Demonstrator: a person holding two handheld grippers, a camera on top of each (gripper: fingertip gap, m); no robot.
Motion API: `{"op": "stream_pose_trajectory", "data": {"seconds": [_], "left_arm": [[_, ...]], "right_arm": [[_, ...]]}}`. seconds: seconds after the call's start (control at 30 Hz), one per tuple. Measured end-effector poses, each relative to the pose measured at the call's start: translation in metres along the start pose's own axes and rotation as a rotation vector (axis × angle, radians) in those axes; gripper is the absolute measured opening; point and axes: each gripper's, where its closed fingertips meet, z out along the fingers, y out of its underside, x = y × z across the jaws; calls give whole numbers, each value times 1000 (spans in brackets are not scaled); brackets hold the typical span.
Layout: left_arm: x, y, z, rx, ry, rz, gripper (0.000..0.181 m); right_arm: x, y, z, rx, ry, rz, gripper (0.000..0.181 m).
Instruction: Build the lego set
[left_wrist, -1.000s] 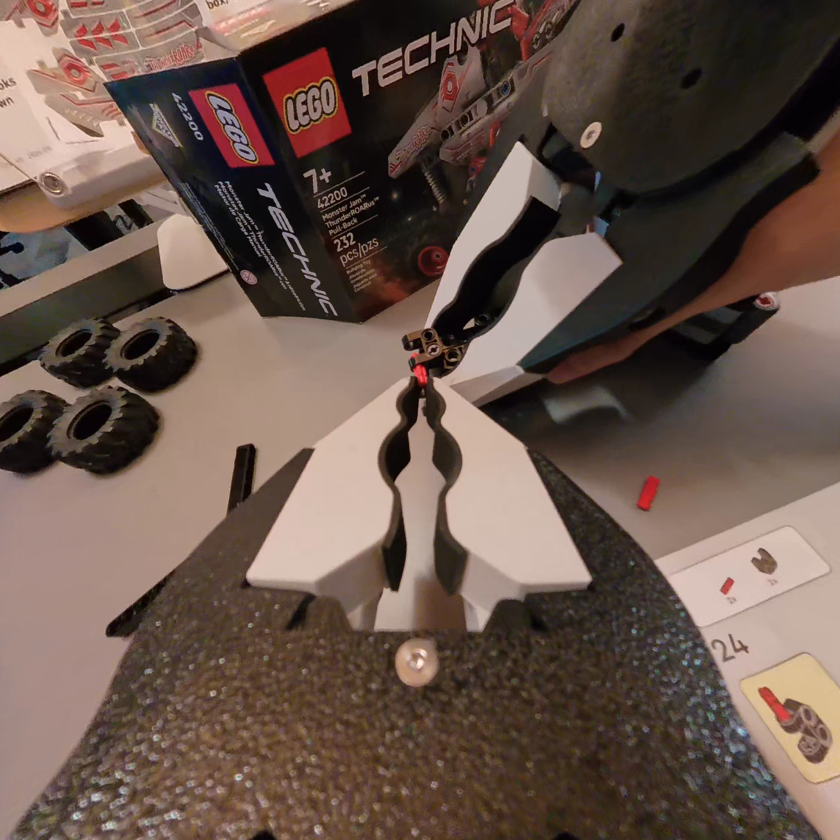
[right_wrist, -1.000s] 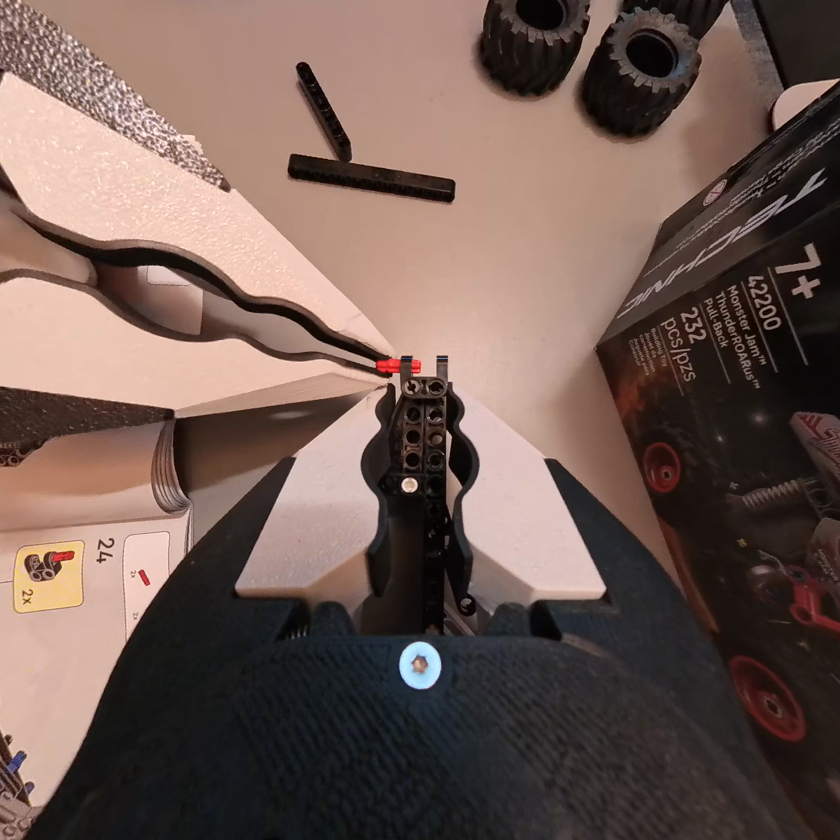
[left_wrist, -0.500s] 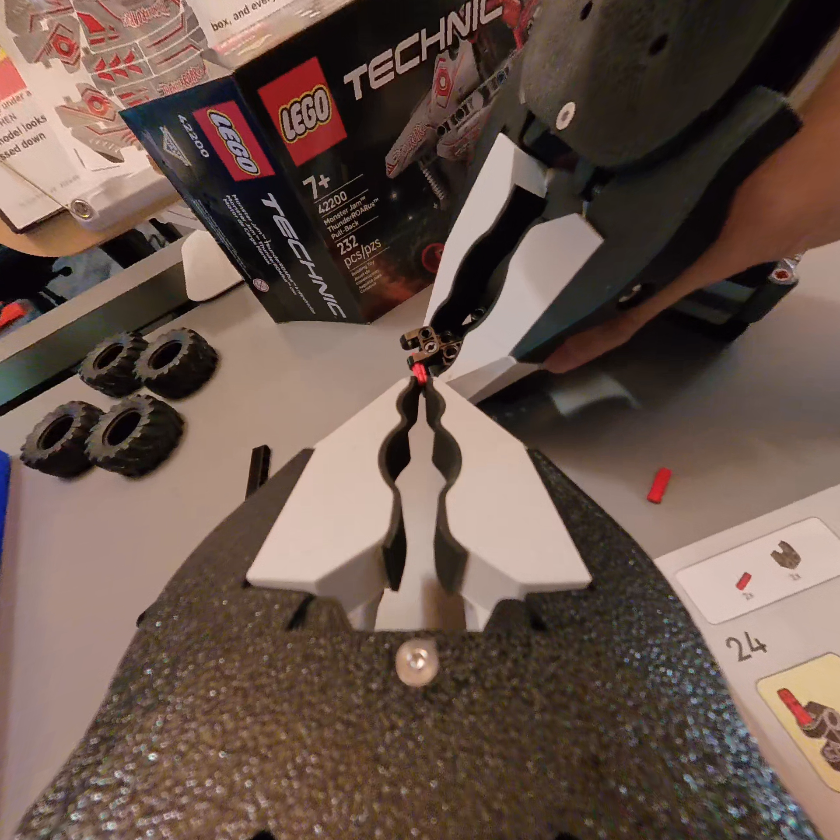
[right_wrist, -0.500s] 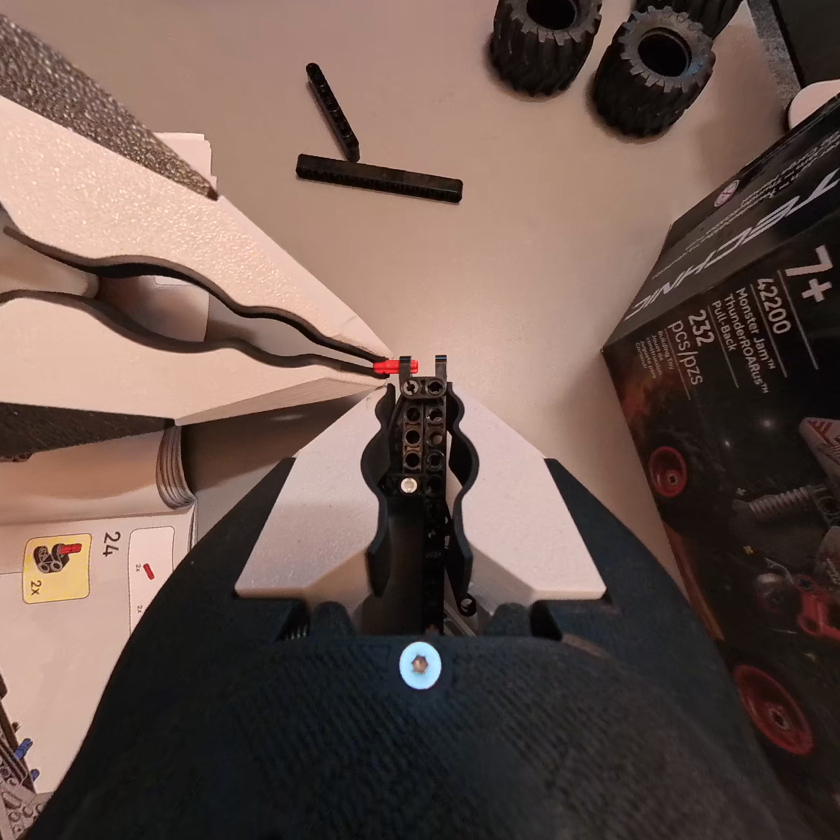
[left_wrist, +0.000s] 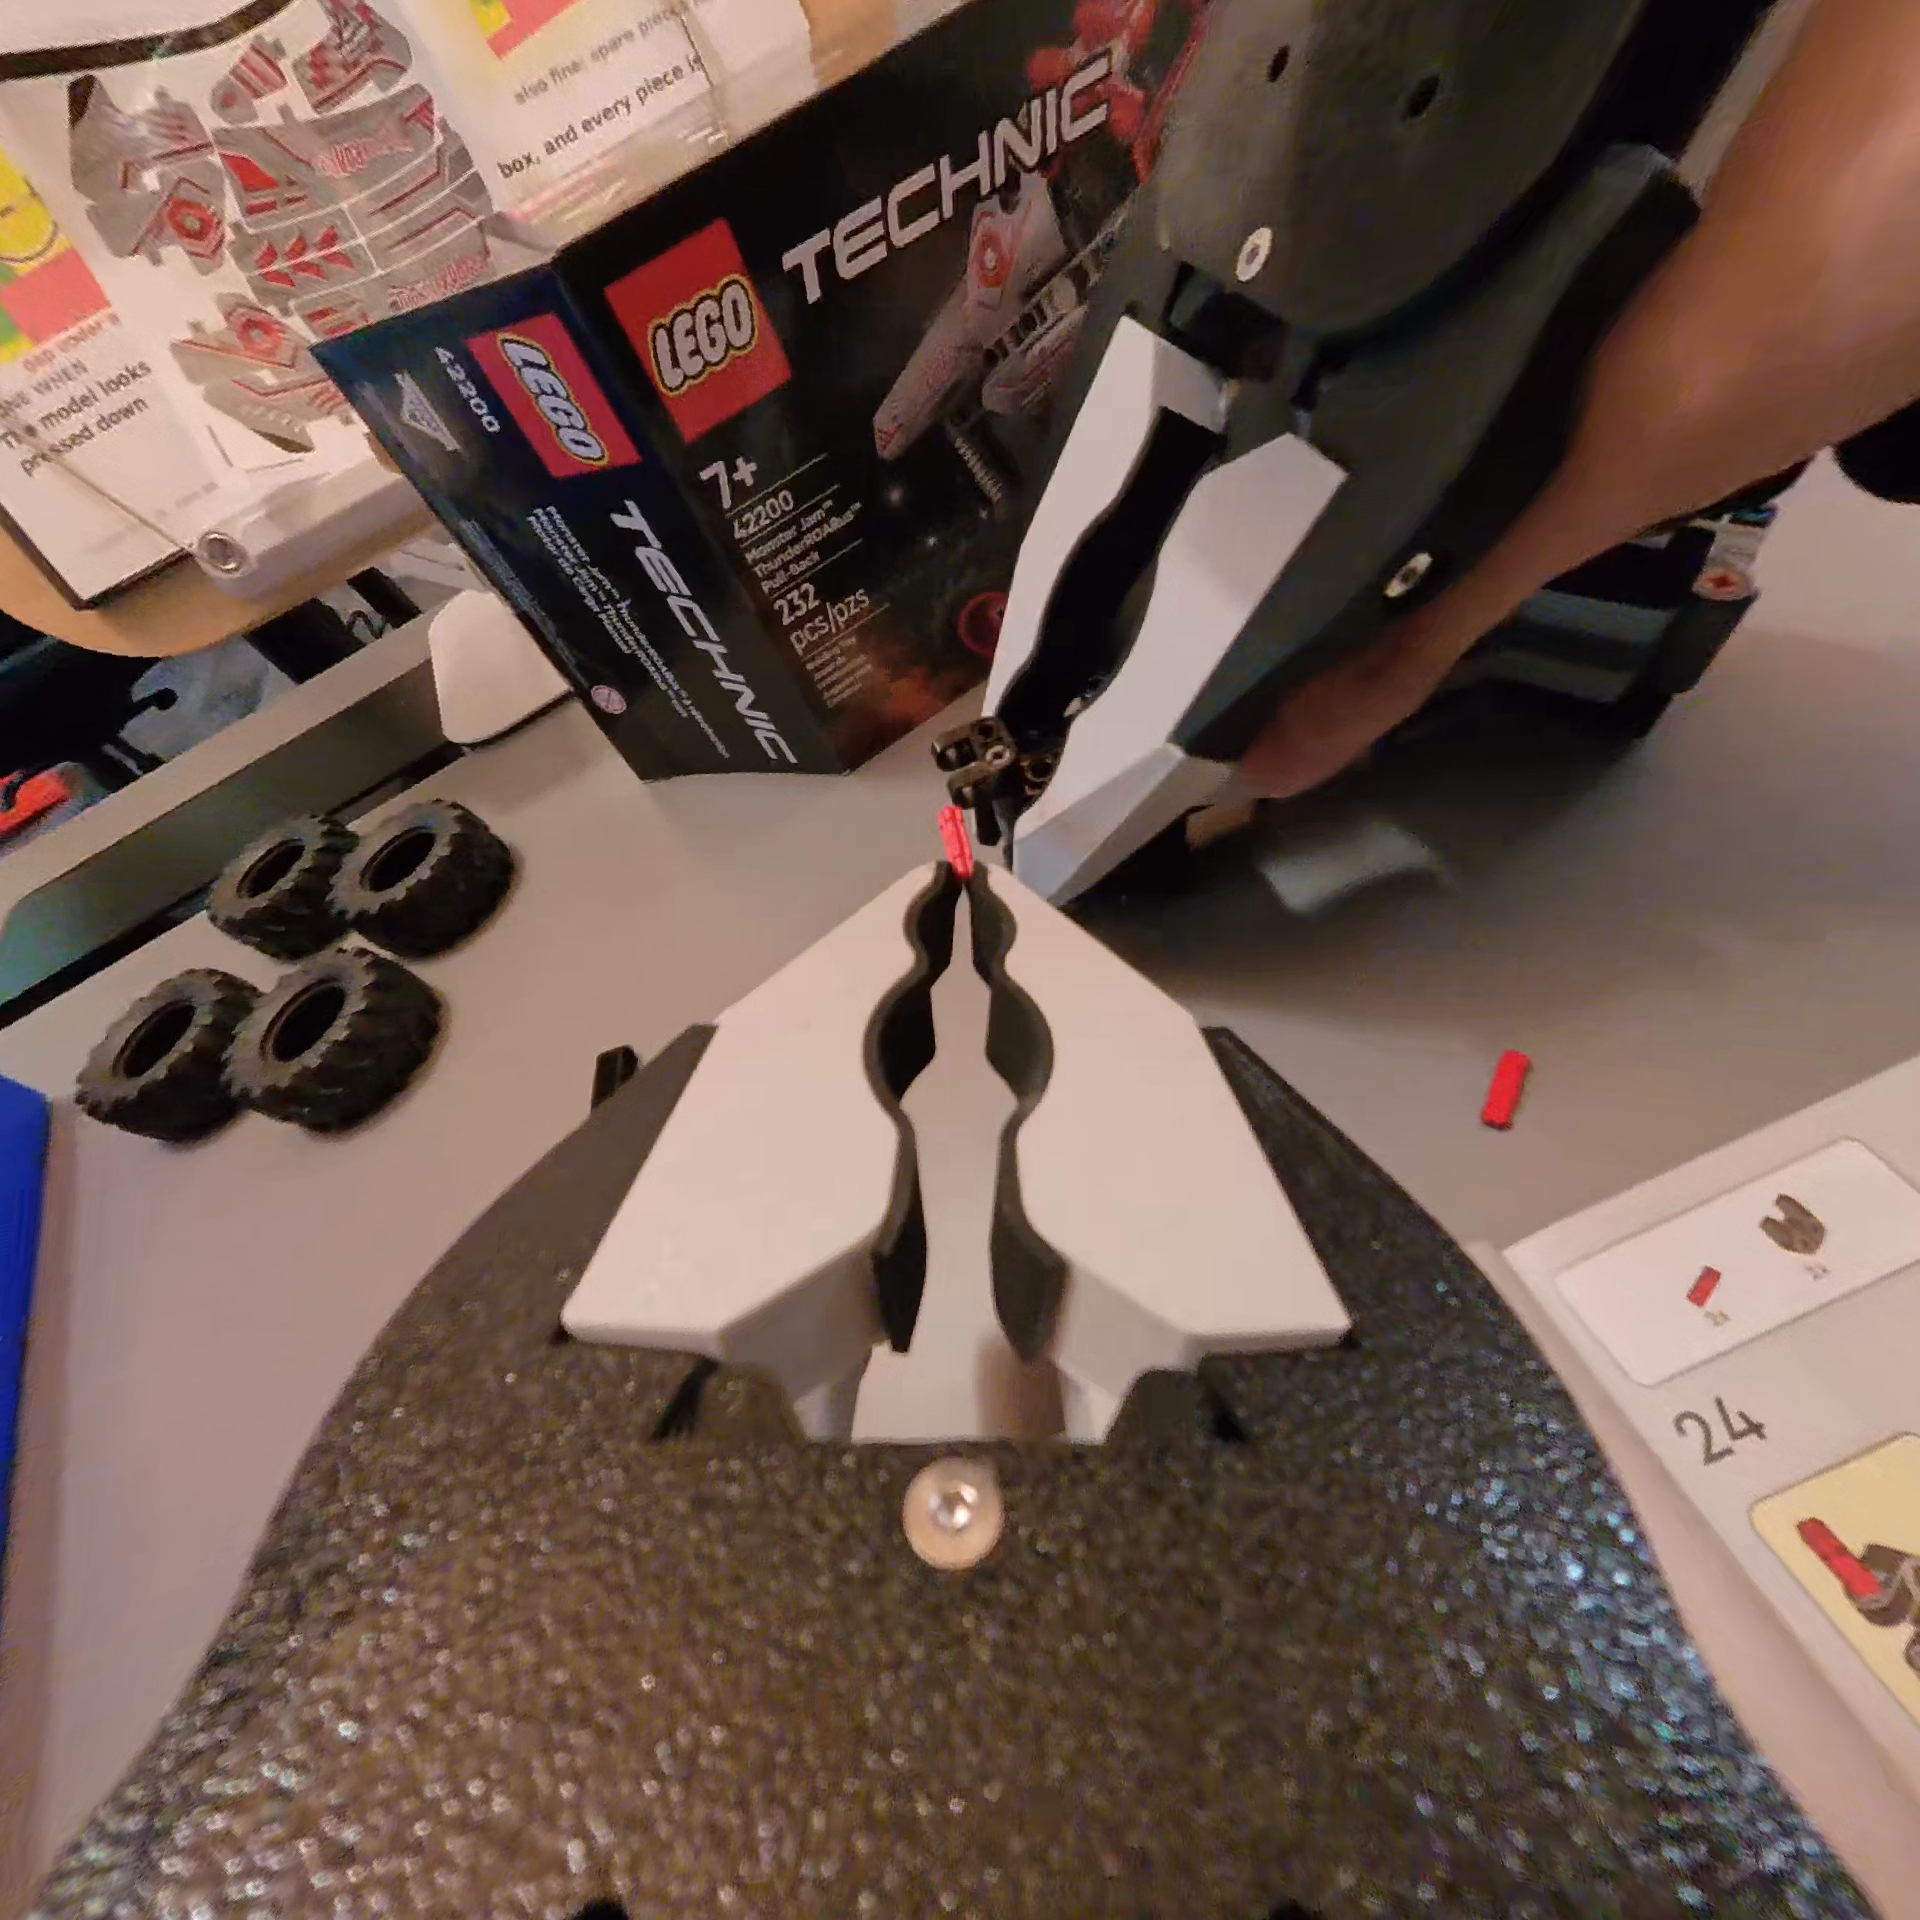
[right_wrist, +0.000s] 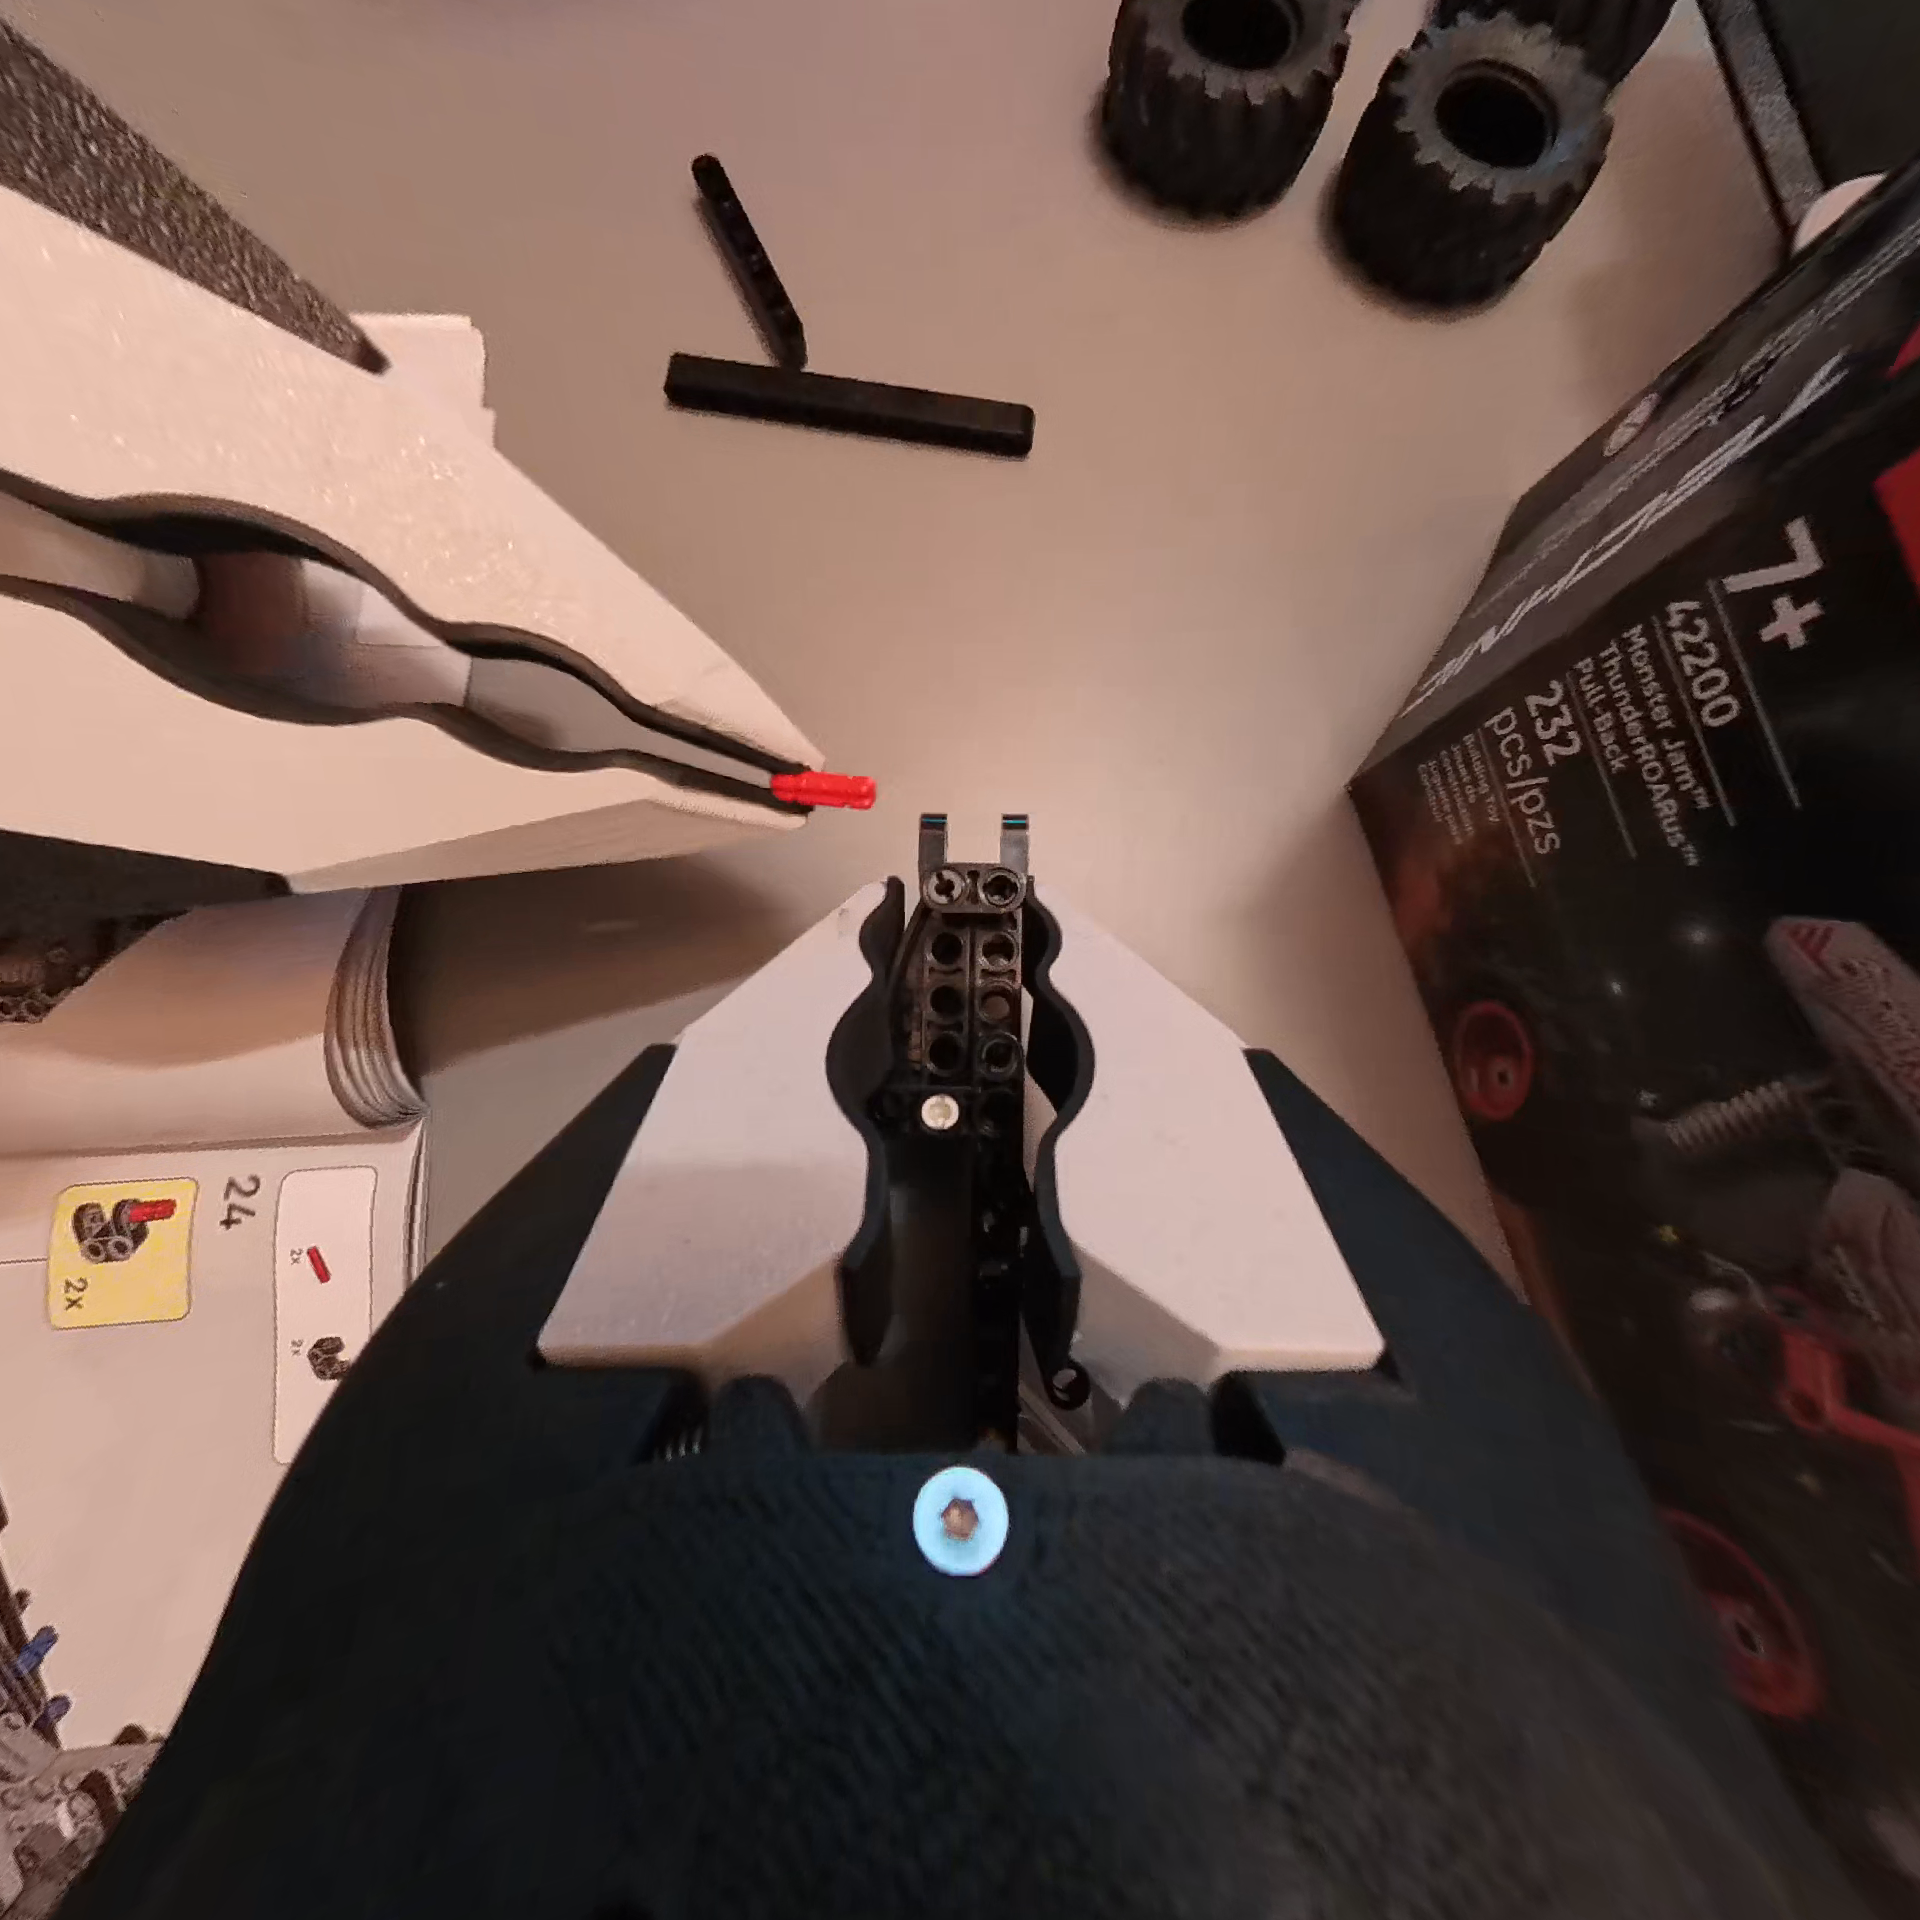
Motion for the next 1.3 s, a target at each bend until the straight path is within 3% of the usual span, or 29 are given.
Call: {"op": "stream_pose_trajectory", "data": {"seconds": [0.03, 0.6, 0.73, 0.97, 1.3], "left_arm": [[1, 1, 1, -4, 11, -7, 1], [3, 4, 11, -56, 5, 18, 1], [7, 2, 12, -51, 101, -148, 1], [8, 5, 14, -76, 168, -283, 1], [4, 8, 13, -108, 144, -258, 1]], "right_arm": [[0, 0, 0, 5, -10, 11, 19], [1, 1, 1, -15, 8, 16, 18], [1, 2, 0, -13, -7, 47, 19], [3, 3, 2, -33, 31, 38, 19], [5, 2, 4, -39, 78, 26, 19]]}}
